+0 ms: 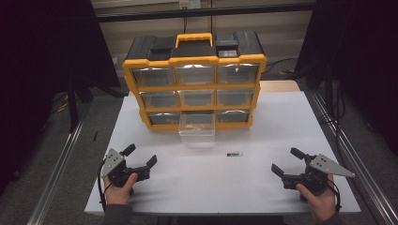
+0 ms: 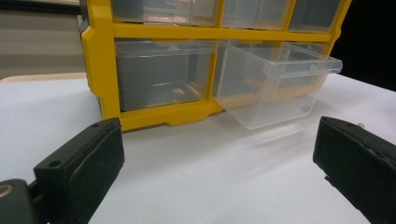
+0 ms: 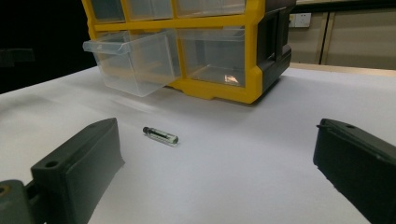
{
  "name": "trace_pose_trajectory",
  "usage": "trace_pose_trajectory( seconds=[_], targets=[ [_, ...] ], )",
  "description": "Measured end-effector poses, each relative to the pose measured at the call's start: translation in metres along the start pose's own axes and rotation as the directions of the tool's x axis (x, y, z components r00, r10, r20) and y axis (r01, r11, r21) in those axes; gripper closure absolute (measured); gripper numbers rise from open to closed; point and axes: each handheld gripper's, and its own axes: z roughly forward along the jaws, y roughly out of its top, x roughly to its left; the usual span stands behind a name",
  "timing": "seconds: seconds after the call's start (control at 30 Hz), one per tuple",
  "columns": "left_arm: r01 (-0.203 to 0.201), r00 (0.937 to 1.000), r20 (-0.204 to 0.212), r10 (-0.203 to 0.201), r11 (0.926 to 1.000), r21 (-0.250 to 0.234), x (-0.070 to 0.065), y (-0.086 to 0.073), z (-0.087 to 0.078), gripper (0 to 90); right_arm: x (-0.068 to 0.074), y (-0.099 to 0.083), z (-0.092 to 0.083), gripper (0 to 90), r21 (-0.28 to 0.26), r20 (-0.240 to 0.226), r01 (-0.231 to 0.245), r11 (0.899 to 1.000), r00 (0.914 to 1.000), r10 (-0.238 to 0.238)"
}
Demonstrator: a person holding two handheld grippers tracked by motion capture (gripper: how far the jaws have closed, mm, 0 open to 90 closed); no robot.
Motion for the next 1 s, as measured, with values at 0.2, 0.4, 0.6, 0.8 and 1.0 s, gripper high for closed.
trace_pose_trajectory(
  seconds=[0.2, 0.4, 0.6, 0.8, 1.0],
  targets=[
    [0.008, 0.9999, 0.006, -0.008, 0.9999, -0.007, -0.001, 0.000, 0.000, 2.2, 0.003, 0.003, 0.006, 0.3, 0.023, -0.012, 0.004, 1.000, 0.9999, -0.004],
    [-0.002, 1.0000, 0.010, 0.002, 1.0000, 0.001, -0.001, 0.000, 0.000, 2.2, 0.003, 0.004, 0.012, 0.4, 0.047, -0.029, 0.022, 0.999, 0.9994, -0.021],
    [-0.001, 1.0000, 0.006, 0.001, 1.0000, 0.003, -0.001, 0.000, 0.000, 2.2, 0.003, 0.007, 0.019, 0.6, 0.060, -0.047, 0.009, 0.998, 0.9989, -0.006],
    [-0.002, 1.0000, 0.009, 0.002, 1.0000, 0.002, -0.001, 0.000, 0.001, 2.2, 0.004, 0.006, 0.020, 0.8, 0.065, -0.050, 0.017, 0.998, 0.9987, -0.014],
    [0.011, 0.9999, 0.006, -0.011, 0.9999, -0.008, -0.002, 0.000, 0.002, 2.1, 0.004, 0.005, 0.019, 0.8, 0.066, -0.051, 0.016, 0.998, 0.9986, -0.012]
  ],
)
